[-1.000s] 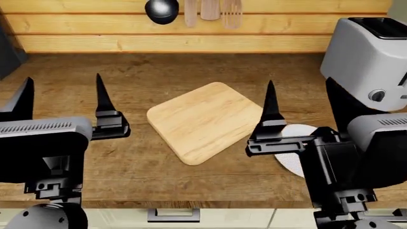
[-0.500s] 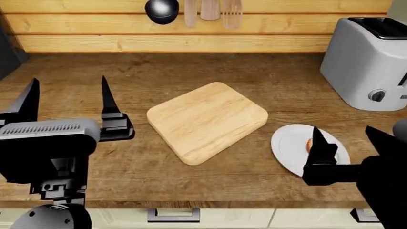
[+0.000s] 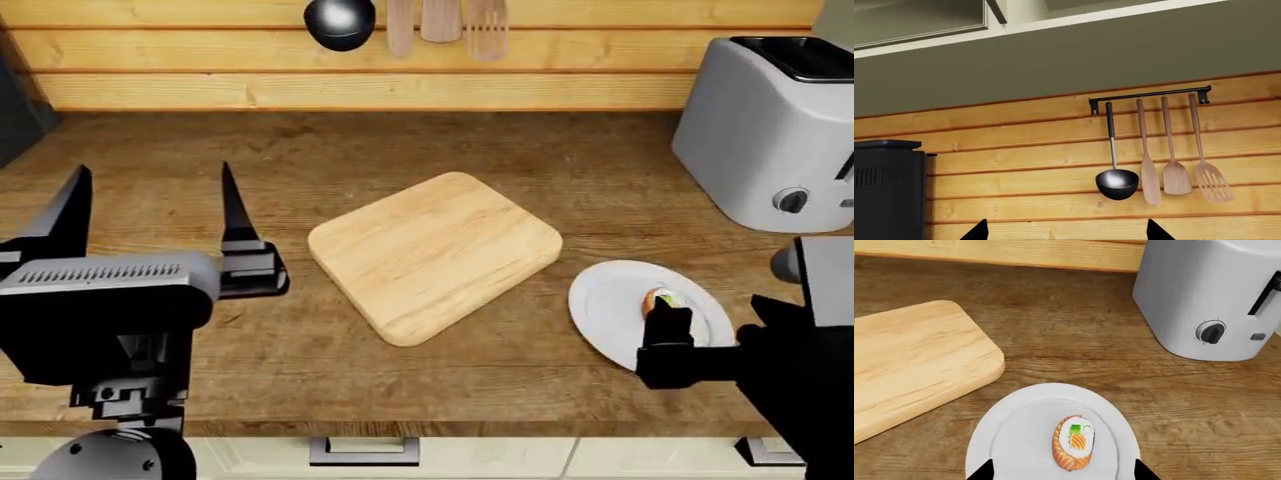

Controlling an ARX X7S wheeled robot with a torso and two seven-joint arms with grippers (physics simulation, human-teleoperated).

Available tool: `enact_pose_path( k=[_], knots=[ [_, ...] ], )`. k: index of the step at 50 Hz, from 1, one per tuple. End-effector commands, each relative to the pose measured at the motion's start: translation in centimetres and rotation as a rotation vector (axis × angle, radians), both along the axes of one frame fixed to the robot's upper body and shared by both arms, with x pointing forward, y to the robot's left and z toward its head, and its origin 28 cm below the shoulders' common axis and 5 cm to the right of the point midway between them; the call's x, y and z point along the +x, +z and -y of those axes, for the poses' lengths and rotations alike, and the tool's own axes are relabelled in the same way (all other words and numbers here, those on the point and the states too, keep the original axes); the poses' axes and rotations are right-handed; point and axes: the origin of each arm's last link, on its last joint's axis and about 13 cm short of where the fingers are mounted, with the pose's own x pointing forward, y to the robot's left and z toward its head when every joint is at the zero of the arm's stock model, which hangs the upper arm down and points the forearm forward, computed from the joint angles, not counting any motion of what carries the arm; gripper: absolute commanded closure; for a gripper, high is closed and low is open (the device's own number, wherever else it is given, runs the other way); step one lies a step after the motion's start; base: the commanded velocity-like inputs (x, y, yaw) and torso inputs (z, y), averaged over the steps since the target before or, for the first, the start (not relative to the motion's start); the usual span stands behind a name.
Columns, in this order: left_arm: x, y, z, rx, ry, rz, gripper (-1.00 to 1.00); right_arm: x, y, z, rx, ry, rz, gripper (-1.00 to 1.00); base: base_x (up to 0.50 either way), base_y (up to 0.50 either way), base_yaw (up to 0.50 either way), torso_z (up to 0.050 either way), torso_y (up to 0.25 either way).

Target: Pick the sushi from the plate and place it on the cutting board. Then pick the condiment bottle from the cabinet and place it next to the cutting board.

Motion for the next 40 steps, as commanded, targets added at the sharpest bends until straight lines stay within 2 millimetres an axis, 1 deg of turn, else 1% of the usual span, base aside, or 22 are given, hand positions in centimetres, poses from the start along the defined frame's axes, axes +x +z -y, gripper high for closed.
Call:
enact_pose_path(
  k=[1,7,21,40],
  knots=[
    [-0.1,0.0,0.1,0.006,-0.009,-0.001,-1.0,2.3,-0.6,-0.3,-0.038,0.01,-0.069,-1.0,0.0,0.0,0.0,0.0,0.0],
    [-0.2,0.0,0.0,0.009,-0.012,-0.001,-1.0,3.5,-0.8,-0.5,-0.057,0.009,-0.087,-1.0,0.0,0.0,0.0,0.0,0.0],
    [-0.1,0.1,0.0,0.006,-0.008,0.005,-1.0,5.4,-1.4,-0.6,-0.086,-0.017,-0.103,-1.0,0.0,0.0,0.0,0.0,0.0],
    [-0.1,0.1,0.0,0.004,-0.006,0.004,-1.0,6.2,-2.0,-0.3,-0.109,-0.045,-0.166,-1.0,0.0,0.0,0.0,0.0,0.0]
  ],
)
